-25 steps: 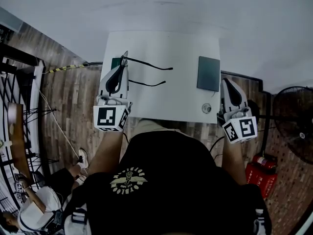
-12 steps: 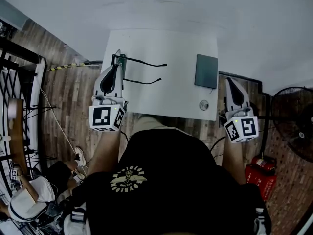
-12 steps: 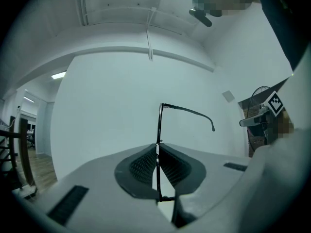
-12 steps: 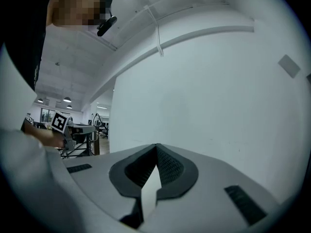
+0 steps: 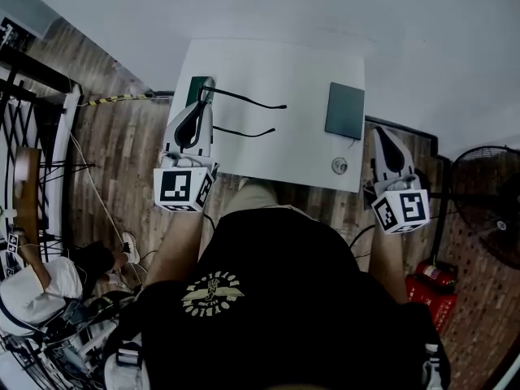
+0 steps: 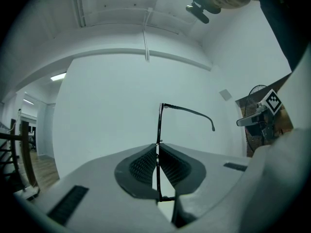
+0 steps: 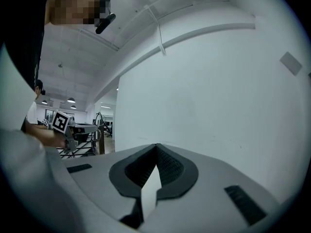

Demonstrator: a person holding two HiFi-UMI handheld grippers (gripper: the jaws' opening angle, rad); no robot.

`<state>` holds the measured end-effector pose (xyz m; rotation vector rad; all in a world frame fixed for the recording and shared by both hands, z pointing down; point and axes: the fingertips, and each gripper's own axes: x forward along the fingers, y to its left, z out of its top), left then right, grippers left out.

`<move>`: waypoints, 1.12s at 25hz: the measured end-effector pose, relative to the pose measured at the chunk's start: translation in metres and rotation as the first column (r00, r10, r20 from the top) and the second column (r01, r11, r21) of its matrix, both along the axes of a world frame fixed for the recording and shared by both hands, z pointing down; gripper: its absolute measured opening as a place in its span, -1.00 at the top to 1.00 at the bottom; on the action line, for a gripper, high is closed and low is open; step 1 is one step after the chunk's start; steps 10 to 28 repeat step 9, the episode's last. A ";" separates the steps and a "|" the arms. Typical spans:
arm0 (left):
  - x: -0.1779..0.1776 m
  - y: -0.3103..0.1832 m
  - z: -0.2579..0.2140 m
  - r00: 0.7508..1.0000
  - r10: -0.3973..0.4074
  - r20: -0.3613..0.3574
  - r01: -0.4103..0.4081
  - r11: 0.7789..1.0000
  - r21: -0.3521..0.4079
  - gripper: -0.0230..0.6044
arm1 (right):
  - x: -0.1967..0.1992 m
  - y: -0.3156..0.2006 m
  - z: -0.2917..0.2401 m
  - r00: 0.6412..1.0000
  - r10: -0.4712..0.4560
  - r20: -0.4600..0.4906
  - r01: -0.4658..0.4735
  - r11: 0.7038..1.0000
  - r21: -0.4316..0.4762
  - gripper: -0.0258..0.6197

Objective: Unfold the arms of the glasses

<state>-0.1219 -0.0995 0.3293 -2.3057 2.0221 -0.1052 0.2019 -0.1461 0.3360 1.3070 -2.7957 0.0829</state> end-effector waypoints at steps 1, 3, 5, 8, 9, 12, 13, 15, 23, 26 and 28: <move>0.000 0.003 0.001 1.000 -0.001 0.001 0.001 1.000 -0.003 0.86 | -0.001 0.001 0.000 1.000 -0.004 -0.001 0.004 1.000 0.000 0.92; 0.001 0.007 0.004 1.000 -0.003 0.003 0.003 1.000 -0.009 0.86 | -0.002 0.003 -0.001 1.000 -0.012 0.000 0.012 1.000 0.002 0.92; 0.003 0.010 0.006 1.000 -0.003 0.005 0.003 1.000 -0.017 0.86 | -0.001 0.007 -0.001 1.000 -0.017 0.000 0.017 1.000 0.002 0.92; 0.006 0.017 0.009 1.000 -0.001 0.008 0.001 1.000 -0.028 0.86 | 0.002 0.015 0.001 1.000 -0.018 -0.001 0.018 1.000 -0.007 0.92; 0.008 0.019 0.009 1.000 0.000 0.009 0.000 1.000 -0.030 0.86 | 0.003 0.018 0.003 1.000 -0.019 -0.001 0.019 1.000 -0.012 0.92; 0.008 0.019 0.009 1.000 0.000 0.009 0.000 1.000 -0.030 0.86 | 0.003 0.018 0.003 1.000 -0.019 -0.001 0.019 1.000 -0.012 0.92; 0.008 0.019 0.009 1.000 0.000 0.009 0.000 1.000 -0.030 0.86 | 0.003 0.018 0.003 1.000 -0.019 -0.001 0.019 1.000 -0.012 0.92; 0.008 0.019 0.009 1.000 0.000 0.009 0.000 1.000 -0.030 0.86 | 0.003 0.018 0.003 1.000 -0.019 -0.001 0.019 1.000 -0.012 0.92; 0.008 0.019 0.009 1.000 0.000 0.009 0.000 1.000 -0.030 0.86 | 0.003 0.018 0.003 1.000 -0.019 -0.001 0.019 1.000 -0.012 0.92; 0.008 0.019 0.009 1.000 0.000 0.009 0.000 1.000 -0.030 0.86 | 0.003 0.018 0.003 1.000 -0.019 -0.001 0.019 1.000 -0.012 0.92; 0.008 0.019 0.009 1.000 0.000 0.009 0.000 1.000 -0.030 0.86 | 0.003 0.018 0.003 1.000 -0.019 -0.001 0.019 1.000 -0.012 0.92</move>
